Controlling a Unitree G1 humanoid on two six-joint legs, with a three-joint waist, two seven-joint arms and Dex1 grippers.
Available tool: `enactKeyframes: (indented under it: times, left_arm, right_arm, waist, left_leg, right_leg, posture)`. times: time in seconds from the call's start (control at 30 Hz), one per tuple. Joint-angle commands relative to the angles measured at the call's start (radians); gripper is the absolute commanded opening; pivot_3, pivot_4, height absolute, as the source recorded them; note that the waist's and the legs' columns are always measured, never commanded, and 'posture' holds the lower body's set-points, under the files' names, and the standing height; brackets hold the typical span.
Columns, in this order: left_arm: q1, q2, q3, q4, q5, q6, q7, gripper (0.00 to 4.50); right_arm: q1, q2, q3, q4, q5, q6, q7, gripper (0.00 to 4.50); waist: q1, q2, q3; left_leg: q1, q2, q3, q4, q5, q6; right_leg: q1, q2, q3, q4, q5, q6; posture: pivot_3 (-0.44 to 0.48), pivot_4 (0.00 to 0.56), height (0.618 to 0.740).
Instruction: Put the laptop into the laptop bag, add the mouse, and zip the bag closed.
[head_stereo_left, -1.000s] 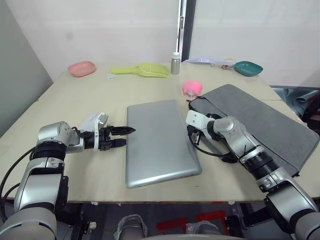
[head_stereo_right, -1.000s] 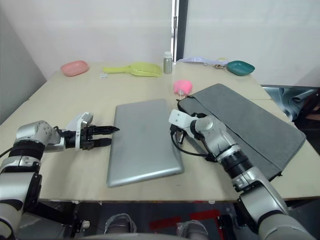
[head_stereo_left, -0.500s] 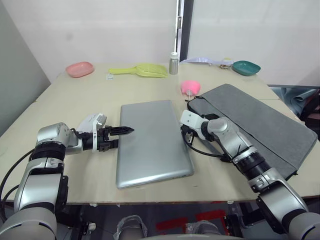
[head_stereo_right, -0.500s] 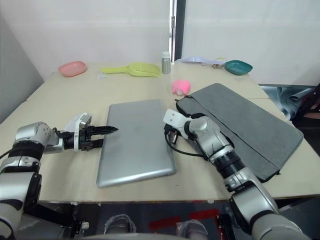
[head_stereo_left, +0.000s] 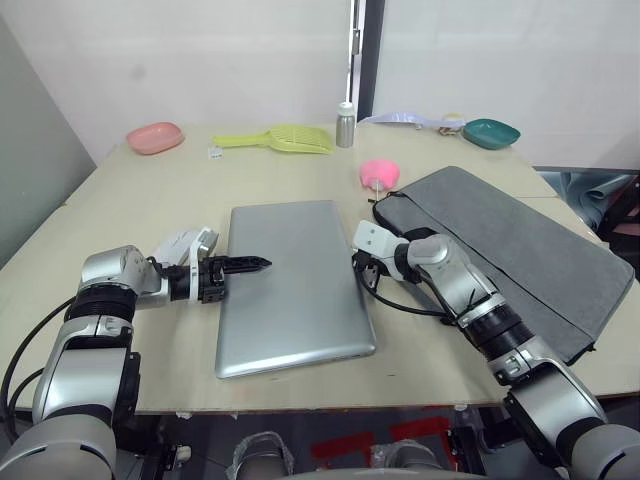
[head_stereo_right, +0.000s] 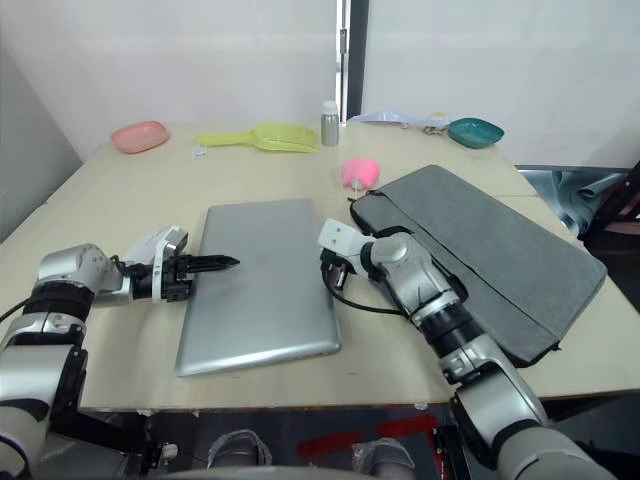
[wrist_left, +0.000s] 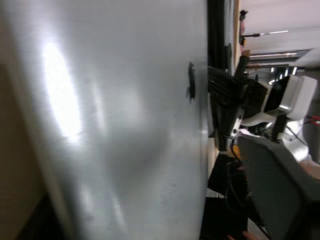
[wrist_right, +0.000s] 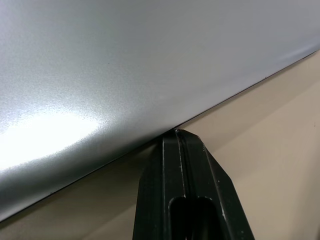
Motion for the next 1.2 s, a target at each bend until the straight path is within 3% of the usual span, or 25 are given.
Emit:
enactKeyframes:
  times: [0.03, 0.23, 0.6, 0.73, 0.83, 0.97, 1.07, 1.2]
  left_arm:
    - [-0.008, -0.007, -0.026, 0.016, 0.004, 0.013, -0.015, 2.24]
    - [-0.025, 0.027, -0.034, 0.019, -0.003, 0.028, -0.052, 0.31]
    - [-0.037, 0.056, -0.054, -0.013, -0.024, 0.061, -0.09, 0.28]
    - [-0.041, 0.058, -0.05, -0.065, -0.042, 0.049, -0.105, 0.28]
    - [-0.043, 0.071, -0.026, -0.136, -0.071, 0.045, -0.117, 0.28]
    - [-0.011, 0.089, 0.077, -0.377, -0.181, 0.059, -0.12, 0.28]
    - [0.035, 0.078, 0.156, -0.554, -0.26, 0.097, -0.089, 0.28]
    - [0.016, 0.036, 0.299, -0.587, -0.392, 0.217, 0.04, 0.28]
  right_arm:
    - [-0.01, -0.012, 0.027, 0.023, -0.001, -0.023, 0.022, 0.0]
    - [-0.004, -0.07, 0.002, 0.011, 0.014, -0.039, 0.047, 0.0]
    - [0.038, -0.158, -0.031, -0.053, 0.051, -0.03, 0.067, 0.0]
    - [0.066, -0.174, -0.104, -0.167, 0.154, 0.051, 0.103, 0.0]
    - [0.095, -0.17, -0.236, -0.351, 0.344, 0.21, 0.148, 0.0]
    - [0.154, -0.238, -0.53, -0.61, 0.625, 0.458, 0.152, 0.0]
    - [0.237, -0.309, -0.698, -0.71, 0.731, 0.555, 0.127, 0.0]
    - [0.429, -0.4, -0.895, -0.82, 0.795, 0.62, 0.102, 0.0]
  waist:
    - [0.001, 0.0, 0.0]
    - [0.016, -0.002, 0.002]
    - [0.02, -0.002, 0.003]
    - [0.027, -0.003, 0.006]
    - [0.028, -0.002, 0.013]
    - [0.031, -0.002, 0.015]
    - [0.04, -0.002, 0.015]
    - [0.046, -0.001, 0.016]
  left_leg:
    - [0.0, 0.0, 0.0, 0.0, 0.0, 0.0]
    - [-0.001, 0.0, 0.0, -0.001, 0.0, 0.0]
    - [-0.005, 0.0, -0.002, -0.005, 0.001, -0.001]
    - [-0.005, 0.0, -0.002, -0.005, 0.001, -0.002]
    - [-0.007, 0.0, -0.003, -0.005, 0.001, -0.002]
    - [-0.017, 0.001, -0.006, -0.004, 0.006, 0.005]
    - [-0.02, 0.001, -0.009, -0.005, 0.006, 0.005]
    - [-0.021, 0.002, -0.01, -0.006, 0.005, 0.004]
  right_leg:
    - [0.0, 0.0, 0.0, 0.0, 0.0, 0.0]
    - [0.0, 0.0, -0.001, -0.002, 0.0, 0.0]
    - [-0.001, 0.0, -0.005, -0.006, 0.0, 0.0]
    - [-0.001, 0.0, -0.005, -0.006, 0.0, 0.0]
    - [-0.002, 0.0, -0.006, -0.006, 0.0, 0.0]
    - [-0.009, 0.001, -0.009, -0.006, 0.0, 0.001]
    - [-0.008, 0.001, -0.014, -0.006, 0.001, 0.002]
    - [-0.009, 0.0, -0.017, -0.008, -0.002, -0.003]
  posture:
    - [0.0, 0.15, 0.74]
    - [0.0, 0.15, 0.74]
    - [0.0, 0.15, 0.74]
    - [0.0, 0.15, 0.74]
    - [0.0, 0.15, 0.74]
    - [0.0, 0.15, 0.74]
    - [0.0, 0.15, 0.74]
    - [0.0, 0.15, 0.74]
